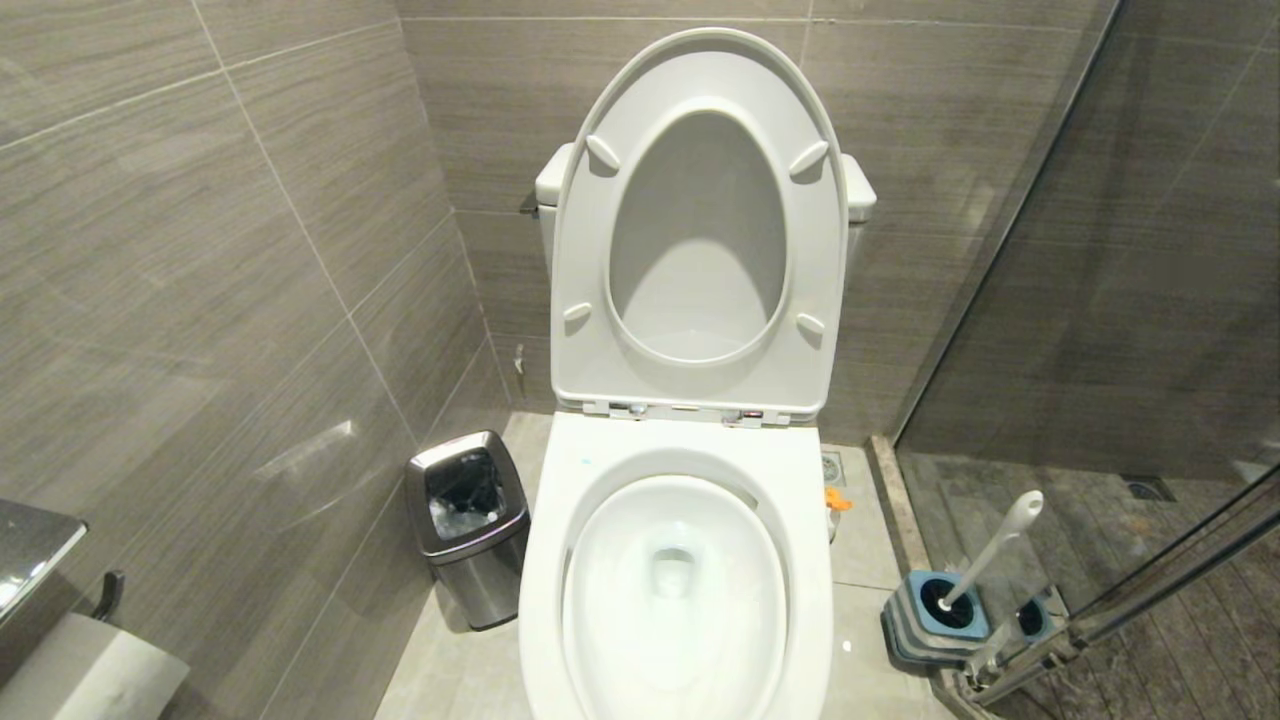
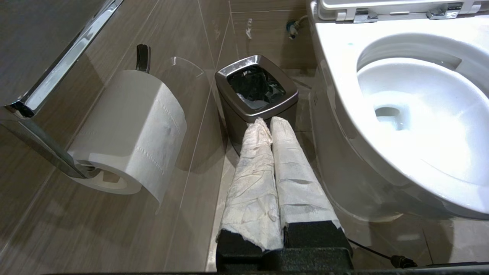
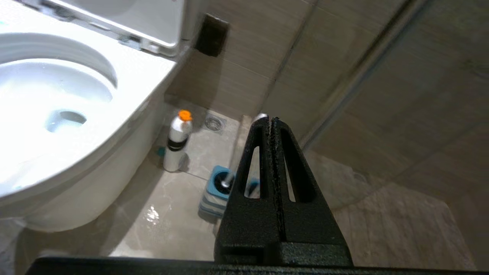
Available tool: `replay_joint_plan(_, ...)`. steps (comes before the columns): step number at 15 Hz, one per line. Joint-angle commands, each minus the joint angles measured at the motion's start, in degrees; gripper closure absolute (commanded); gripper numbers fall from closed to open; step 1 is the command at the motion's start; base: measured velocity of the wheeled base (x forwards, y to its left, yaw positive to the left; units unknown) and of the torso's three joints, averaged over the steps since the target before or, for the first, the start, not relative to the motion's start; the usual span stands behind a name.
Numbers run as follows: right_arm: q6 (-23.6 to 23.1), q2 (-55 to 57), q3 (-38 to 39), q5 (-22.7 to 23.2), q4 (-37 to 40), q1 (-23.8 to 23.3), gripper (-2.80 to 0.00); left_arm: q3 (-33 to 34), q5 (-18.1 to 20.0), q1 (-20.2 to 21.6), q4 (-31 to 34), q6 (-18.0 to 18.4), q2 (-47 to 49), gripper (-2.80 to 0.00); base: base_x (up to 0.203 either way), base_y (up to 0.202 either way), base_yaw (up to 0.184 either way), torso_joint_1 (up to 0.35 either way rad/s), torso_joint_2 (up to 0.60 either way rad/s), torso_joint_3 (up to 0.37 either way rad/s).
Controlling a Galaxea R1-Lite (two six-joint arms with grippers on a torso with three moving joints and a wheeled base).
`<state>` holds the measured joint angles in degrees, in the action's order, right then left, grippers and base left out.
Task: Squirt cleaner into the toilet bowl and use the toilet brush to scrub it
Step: Pour in the cleaning agent
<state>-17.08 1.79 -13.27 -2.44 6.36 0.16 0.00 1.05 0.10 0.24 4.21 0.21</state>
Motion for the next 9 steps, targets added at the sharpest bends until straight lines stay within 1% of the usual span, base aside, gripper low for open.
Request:
replay_joint_plan(1, 0.2, 10.6, -8.5, -4.1, 3.9, -0.1, 0.0, 0.0, 0.0, 0.0, 0.0, 0.0, 0.0, 0.0, 0.0, 0.0, 0.0, 0.0, 0.0, 0.0)
replay_joint_plan(3, 2.8, 23.3, -15.9, -7.7, 3.2, -0.1, 0.0, 0.0, 0.0, 0.0, 0.0, 0.0, 0.0, 0.0, 0.0, 0.0, 0.0, 0.0, 0.0, 0.0)
replay_joint_plan(4, 4.7, 30.2, -19.8, -8.8, 1.2, -0.2, 0.0, 0.0, 0.0, 0.0, 0.0, 0.0, 0.0, 0.0, 0.0, 0.0, 0.0, 0.0, 0.0, 0.0)
replay_joint_plan(7, 9.5, 49.1, -32.2, -10.7, -6.6, -0.1, 0.0, 0.0, 0.0, 0.1, 0.0, 0.0, 0.0, 0.0, 0.0, 0.0, 0.0, 0.0, 0.0, 0.0)
replay_joint_plan(9, 11.8, 57.6, -37.6, -11.3, -10.0, 0.4, 0.0, 0.0, 0.0, 0.0, 0.0, 0.0, 0.0, 0.0, 0.0, 0.0, 0.0, 0.0, 0.0, 0.0)
